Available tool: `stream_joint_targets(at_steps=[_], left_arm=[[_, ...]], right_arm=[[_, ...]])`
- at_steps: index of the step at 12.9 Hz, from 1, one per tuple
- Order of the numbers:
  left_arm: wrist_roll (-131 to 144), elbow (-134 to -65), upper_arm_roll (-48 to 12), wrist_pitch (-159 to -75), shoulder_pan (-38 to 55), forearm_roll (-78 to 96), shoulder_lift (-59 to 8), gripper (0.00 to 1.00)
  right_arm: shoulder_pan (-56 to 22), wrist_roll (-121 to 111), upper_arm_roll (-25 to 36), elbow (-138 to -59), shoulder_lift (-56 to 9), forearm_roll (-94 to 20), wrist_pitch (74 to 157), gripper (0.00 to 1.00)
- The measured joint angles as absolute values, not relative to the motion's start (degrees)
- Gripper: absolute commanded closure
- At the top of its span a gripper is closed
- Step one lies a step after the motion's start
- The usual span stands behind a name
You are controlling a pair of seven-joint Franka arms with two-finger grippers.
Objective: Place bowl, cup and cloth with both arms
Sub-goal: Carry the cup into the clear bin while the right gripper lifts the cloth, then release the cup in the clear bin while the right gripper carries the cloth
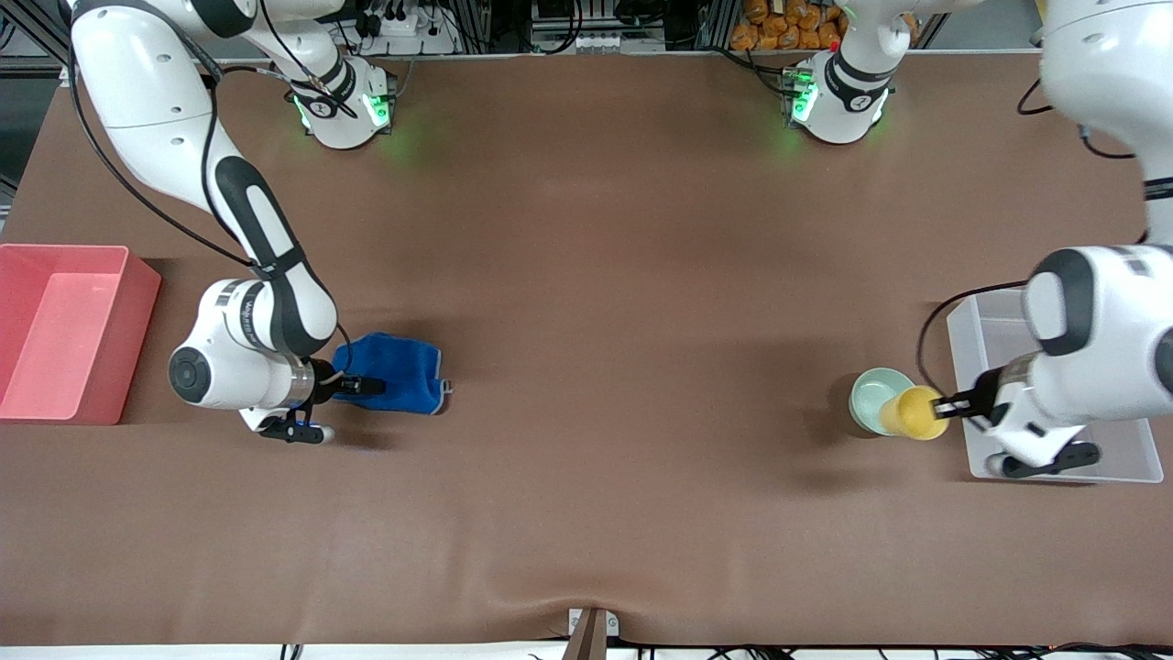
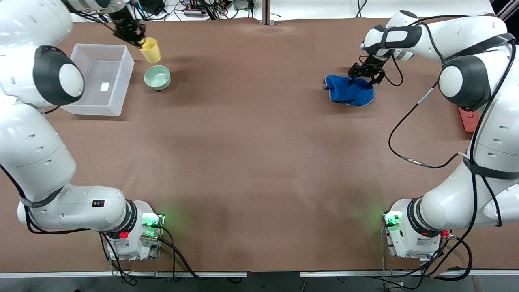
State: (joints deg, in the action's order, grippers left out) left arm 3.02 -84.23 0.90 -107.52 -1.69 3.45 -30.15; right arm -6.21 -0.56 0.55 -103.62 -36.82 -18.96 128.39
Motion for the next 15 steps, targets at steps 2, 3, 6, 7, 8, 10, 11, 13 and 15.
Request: stream_joint_targets(at_steps=[2, 3, 6, 7, 8, 10, 11, 13, 15], left_arm=[[-3.27, -84.4, 1.38, -105.81, -5.04, 1.05, -29.96, 1.0], [-6.58, -84.71, 1.47, -105.52, -6.89, 0.09, -29.78, 1.0], [-18.12, -86.6, 1.83, -105.42, -13.55, -0.58, -28.13, 1.0], [-21.69, -87.53, 1.85, -105.4, -16.2, -0.59, -27.17, 1.0], [-24.11, -88.67, 1.85, -105.42, -18.23, -0.59, -26.27, 1.0], [-25.55, -92.09, 1.81, -107.52, -19.55, -0.59, -24.87, 1.0], [-25.55, -94.5, 1.62, -110.36, -19.39, -0.59, -24.27, 1.0], [-25.55, -96.94, 1.31, -114.16, -18.91, -0.59, -23.99, 1.0], [-25.55, -96.68, 1.2, -115.5, -18.6, -0.69, -24.24, 1.0]], right_arm=[[-6.21, -0.56, 0.62, -103.72, -36.8, -18.97, 128.59, 0.95], [-6.21, -0.56, 0.74, -103.73, -36.7, -18.97, 128.59, 1.0], [-6.19, -0.56, 0.96, -103.72, -36.37, -18.99, 128.59, 1.0], [-6.19, -0.56, 0.94, -103.73, -36.37, -19.0, 128.6, 1.0], [-6.19, -0.56, 0.93, -103.72, -36.34, -19.03, 128.6, 1.0], [-6.19, -0.56, 0.92, -103.67, -36.07, -19.04, 128.6, 1.0], [-6.18, -0.56, 0.93, -103.6, -35.7, -19.05, 128.49, 1.0], [-5.97, -0.56, 1.04, -103.37, -33.95, -19.06, 127.42, 1.0], [-5.48, -0.55, 1.24, -102.93, -31.07, -19.06, 126.21, 1.0]])
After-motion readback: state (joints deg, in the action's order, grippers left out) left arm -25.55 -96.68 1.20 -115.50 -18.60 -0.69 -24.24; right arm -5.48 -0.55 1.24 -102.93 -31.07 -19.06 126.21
